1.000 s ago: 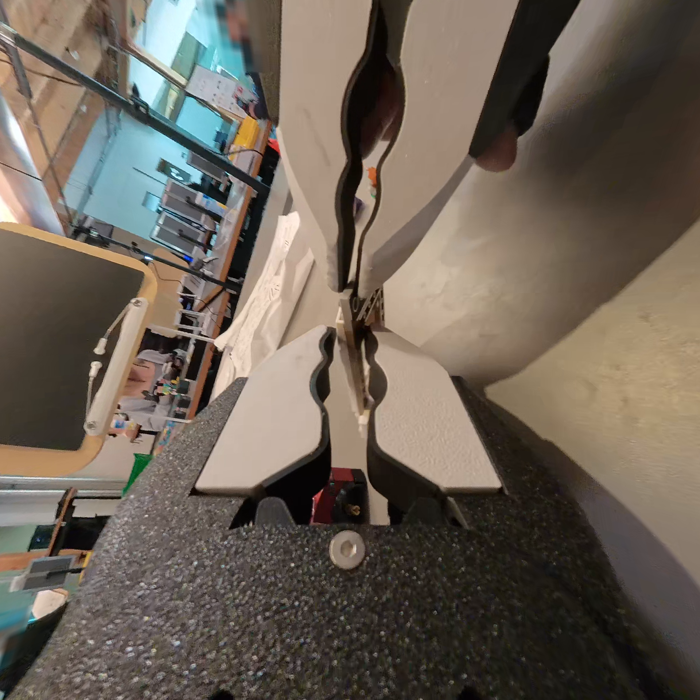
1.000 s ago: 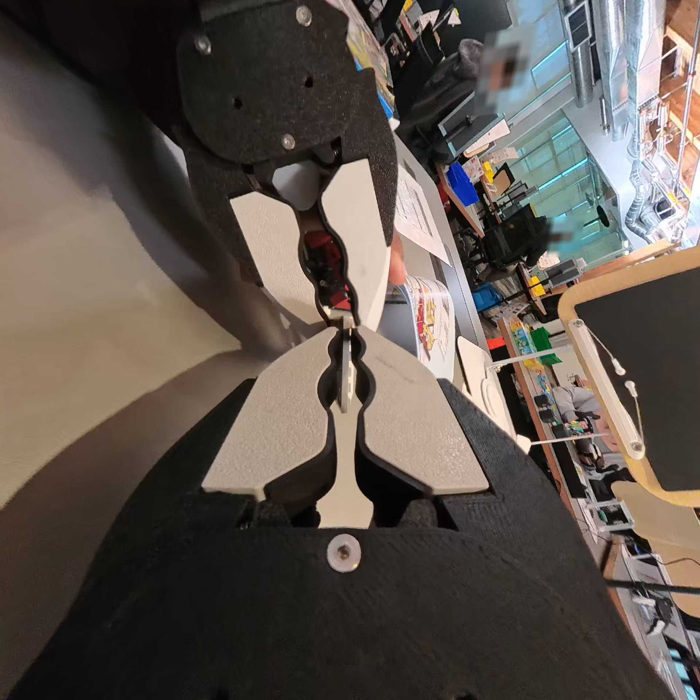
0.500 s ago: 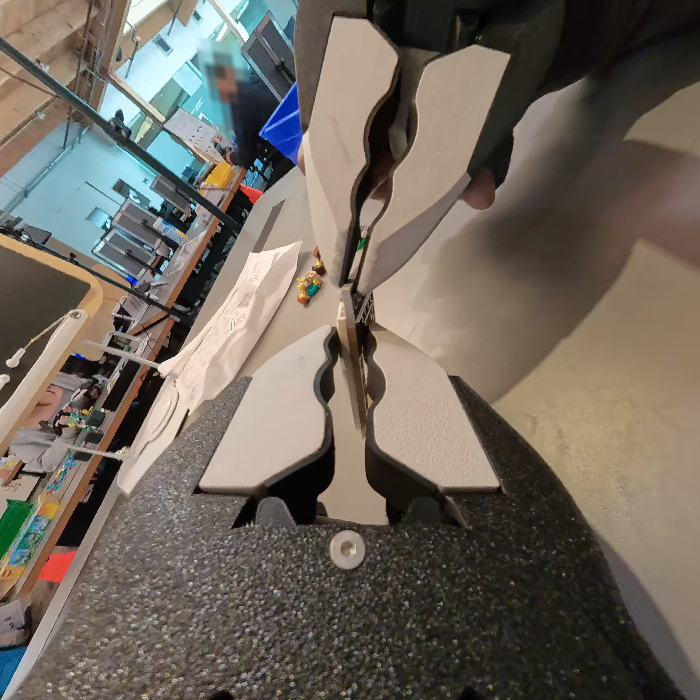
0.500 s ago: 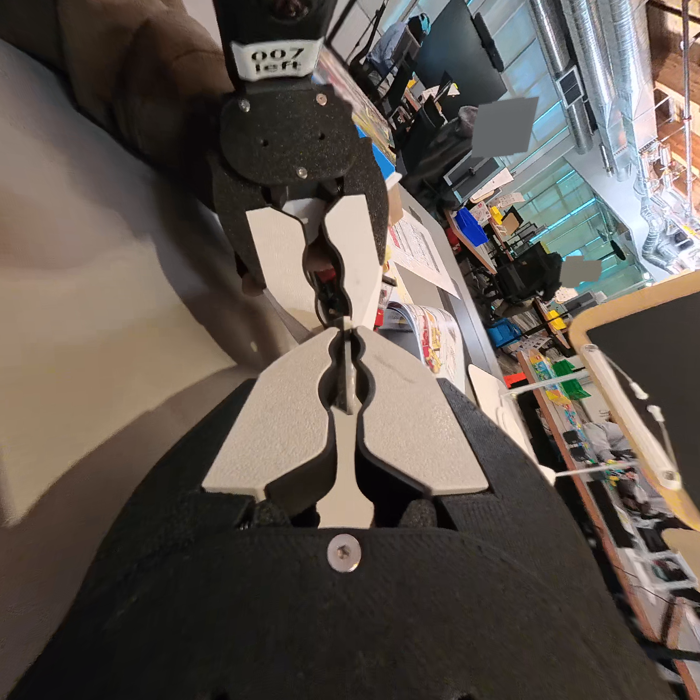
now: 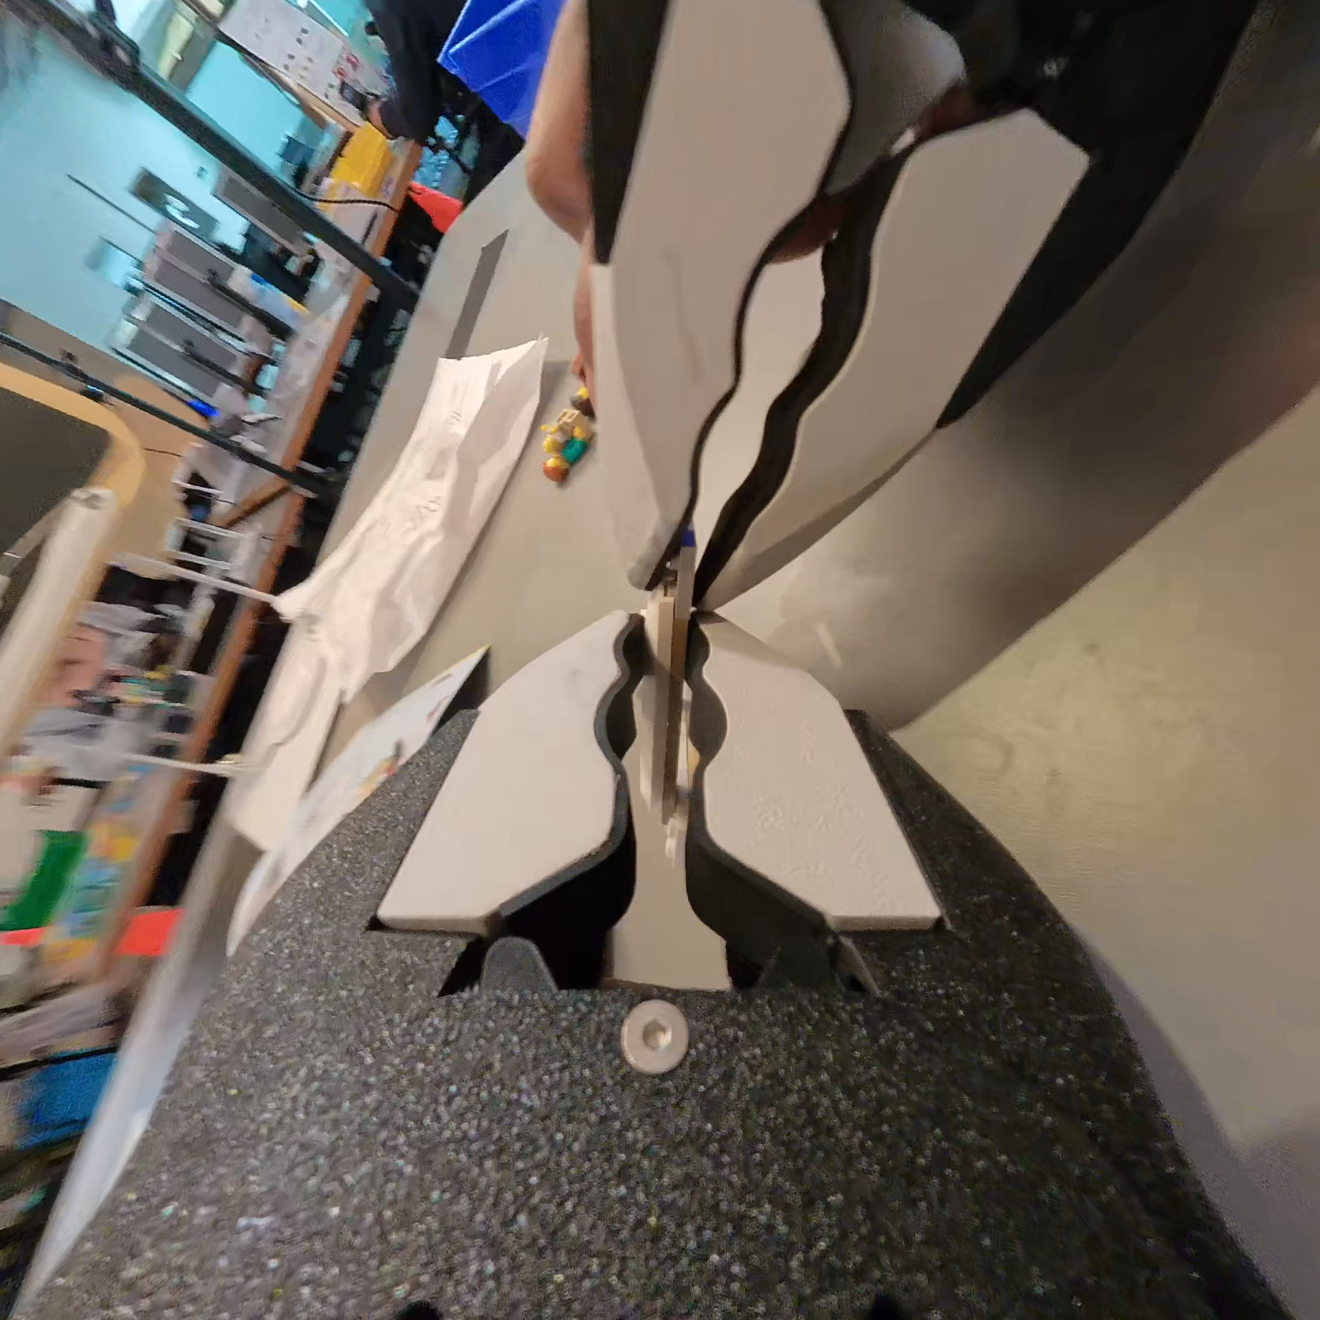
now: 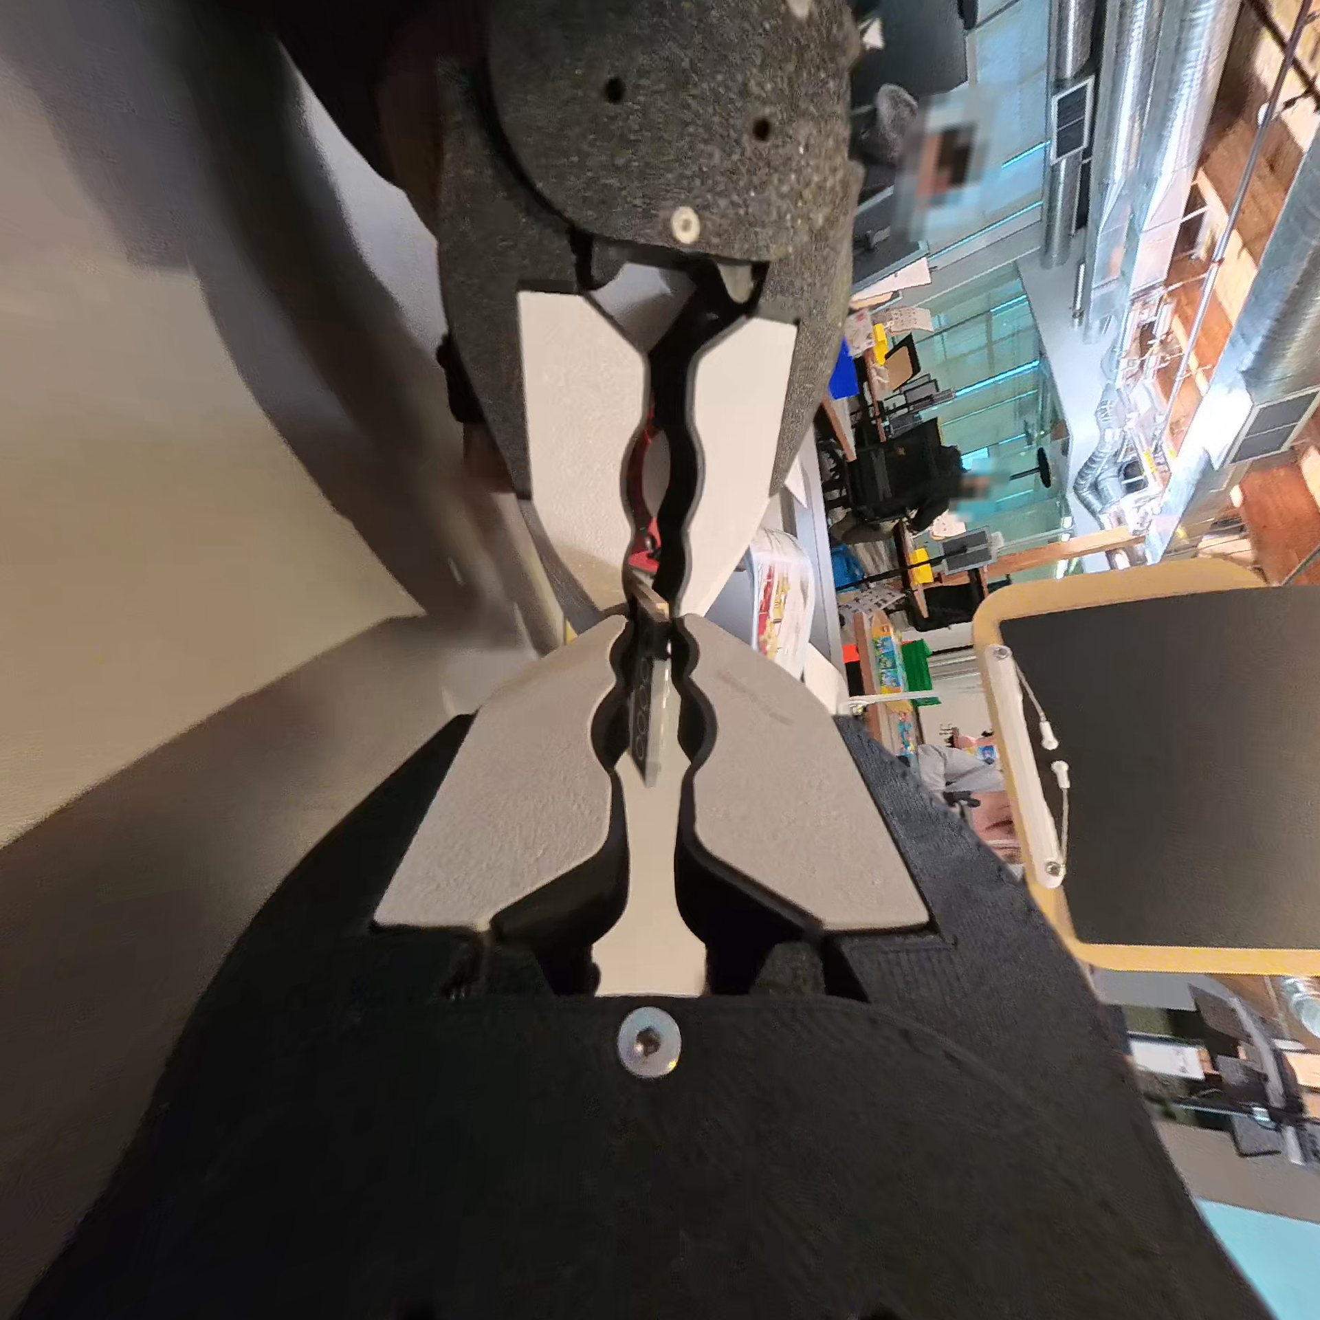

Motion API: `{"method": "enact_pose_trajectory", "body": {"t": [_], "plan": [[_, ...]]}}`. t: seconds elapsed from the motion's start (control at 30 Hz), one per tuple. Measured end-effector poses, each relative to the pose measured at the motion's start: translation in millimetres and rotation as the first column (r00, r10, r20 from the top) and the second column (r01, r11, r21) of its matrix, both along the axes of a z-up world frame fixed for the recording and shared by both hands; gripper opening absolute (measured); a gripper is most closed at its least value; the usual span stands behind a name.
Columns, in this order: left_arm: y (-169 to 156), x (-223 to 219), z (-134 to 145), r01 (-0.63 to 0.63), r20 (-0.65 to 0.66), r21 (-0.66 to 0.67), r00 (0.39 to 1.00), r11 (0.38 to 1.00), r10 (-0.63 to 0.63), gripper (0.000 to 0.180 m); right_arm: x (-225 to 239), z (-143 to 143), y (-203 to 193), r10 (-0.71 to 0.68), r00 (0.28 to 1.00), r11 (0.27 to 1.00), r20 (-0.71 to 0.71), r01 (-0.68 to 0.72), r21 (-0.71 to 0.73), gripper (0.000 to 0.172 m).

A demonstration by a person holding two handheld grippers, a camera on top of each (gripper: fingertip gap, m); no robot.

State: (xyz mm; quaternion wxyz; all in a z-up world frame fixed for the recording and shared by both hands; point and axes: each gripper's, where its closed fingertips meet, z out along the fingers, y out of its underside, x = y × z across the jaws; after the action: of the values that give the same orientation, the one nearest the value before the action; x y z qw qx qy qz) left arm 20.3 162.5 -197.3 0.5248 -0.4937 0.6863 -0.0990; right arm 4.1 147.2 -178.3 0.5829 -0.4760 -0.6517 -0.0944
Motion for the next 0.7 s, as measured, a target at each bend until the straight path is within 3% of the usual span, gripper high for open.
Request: {"method": "enact_pose_trajectory", "body": {"t": [0.1, 0.4, 0.5, 0.7], "plan": [[-6.6, 0.4, 3.0, 0.040, 0.041, -0.144, 0.999, 0.989, -0.034, 0.011, -0.5, 5.7, -3.9, 0.029, 1.000, 0.999, 0.004, -0.029, 0.036, 0.009], [-21.7, 1.4, 5.7, 0.130, 0.084, -0.298, 0.990, 0.946, -0.110, 0.011, -1.4, 10.7, -15.5, 0.099, 0.992, 0.987, 0.075, -0.107, 0.116, 0.009], [-6.4, -6.2, 9.8, 0.092, 0.125, -0.388, 0.991, 0.917, -0.047, 0.010, -8.3, 11.0, -30.8, 0.184, 0.978, 0.972, 0.094, -0.196, 0.128, 0.005], [0.0, -8.3, 16.4, 0.090, 0.175, -0.436, 0.984, 0.895, -0.014, 0.010, -0.1, 13.3, -19.6, 0.113, 0.988, 0.973, 0.104, -0.131, 0.189, 0.005]]}}
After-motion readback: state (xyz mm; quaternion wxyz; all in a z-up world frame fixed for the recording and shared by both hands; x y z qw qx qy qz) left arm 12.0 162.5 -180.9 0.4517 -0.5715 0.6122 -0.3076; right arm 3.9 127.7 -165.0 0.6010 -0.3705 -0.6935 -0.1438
